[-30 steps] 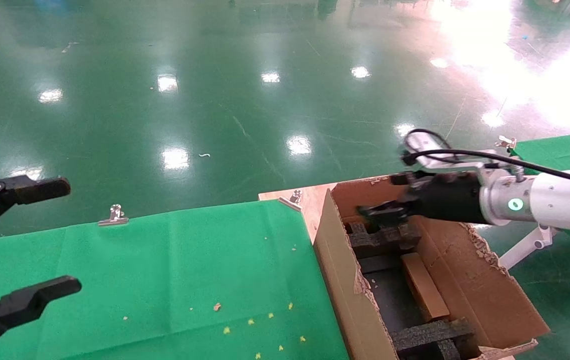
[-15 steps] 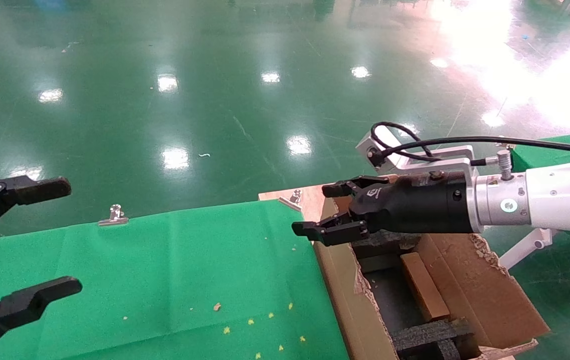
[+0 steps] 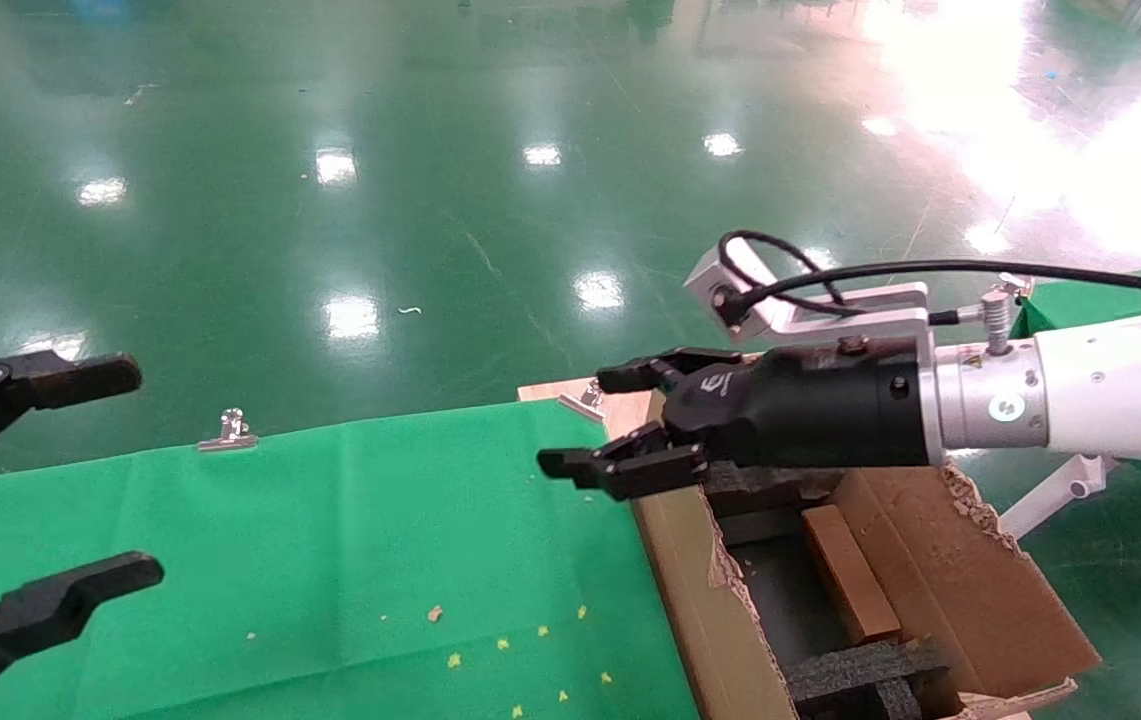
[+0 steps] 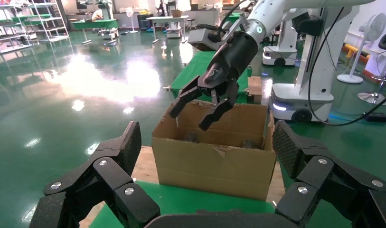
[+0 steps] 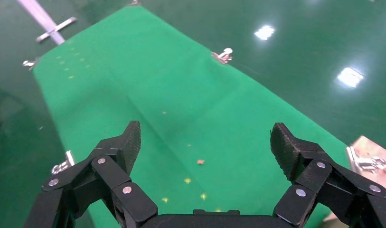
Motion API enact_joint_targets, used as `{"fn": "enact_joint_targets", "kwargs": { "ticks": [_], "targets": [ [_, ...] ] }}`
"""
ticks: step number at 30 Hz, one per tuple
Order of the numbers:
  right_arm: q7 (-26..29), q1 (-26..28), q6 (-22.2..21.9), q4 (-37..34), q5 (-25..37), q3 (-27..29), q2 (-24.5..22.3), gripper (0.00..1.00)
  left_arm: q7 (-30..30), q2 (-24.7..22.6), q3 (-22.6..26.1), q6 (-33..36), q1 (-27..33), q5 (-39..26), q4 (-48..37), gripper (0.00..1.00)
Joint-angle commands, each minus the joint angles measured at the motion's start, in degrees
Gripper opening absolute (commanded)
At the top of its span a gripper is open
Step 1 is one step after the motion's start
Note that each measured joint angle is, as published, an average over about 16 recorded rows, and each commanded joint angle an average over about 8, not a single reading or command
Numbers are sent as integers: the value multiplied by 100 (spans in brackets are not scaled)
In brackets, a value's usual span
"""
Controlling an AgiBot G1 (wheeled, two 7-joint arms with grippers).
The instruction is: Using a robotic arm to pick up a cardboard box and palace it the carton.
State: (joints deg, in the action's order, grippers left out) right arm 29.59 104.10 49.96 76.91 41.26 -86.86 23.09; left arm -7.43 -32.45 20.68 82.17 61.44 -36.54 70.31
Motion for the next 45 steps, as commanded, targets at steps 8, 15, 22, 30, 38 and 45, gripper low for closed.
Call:
{"fn": "enact_joint_targets", "kwargs": {
  "ticks": [8,15,22,30,38,45],
  "targets": [
    [-335,-757,636,-59,11,1261,212,100,0,0,0,0,0,0,0,100],
    [-603,-1362,1144,-107,19,2268,382,100,0,0,0,0,0,0,0,100],
    [-871,-1967,1652,-154,28,3276,552,100,0,0,0,0,0,0,0,100],
    [-1151,-2599,2184,-204,37,4329,729,96,0,0,0,0,0,0,0,100],
    [-1426,-3219,2705,-252,45,5362,903,100,0,0,0,0,0,0,0,100],
    [-1665,-3759,3158,-295,53,6260,1054,100,0,0,0,0,0,0,0,100]
  ]
}}
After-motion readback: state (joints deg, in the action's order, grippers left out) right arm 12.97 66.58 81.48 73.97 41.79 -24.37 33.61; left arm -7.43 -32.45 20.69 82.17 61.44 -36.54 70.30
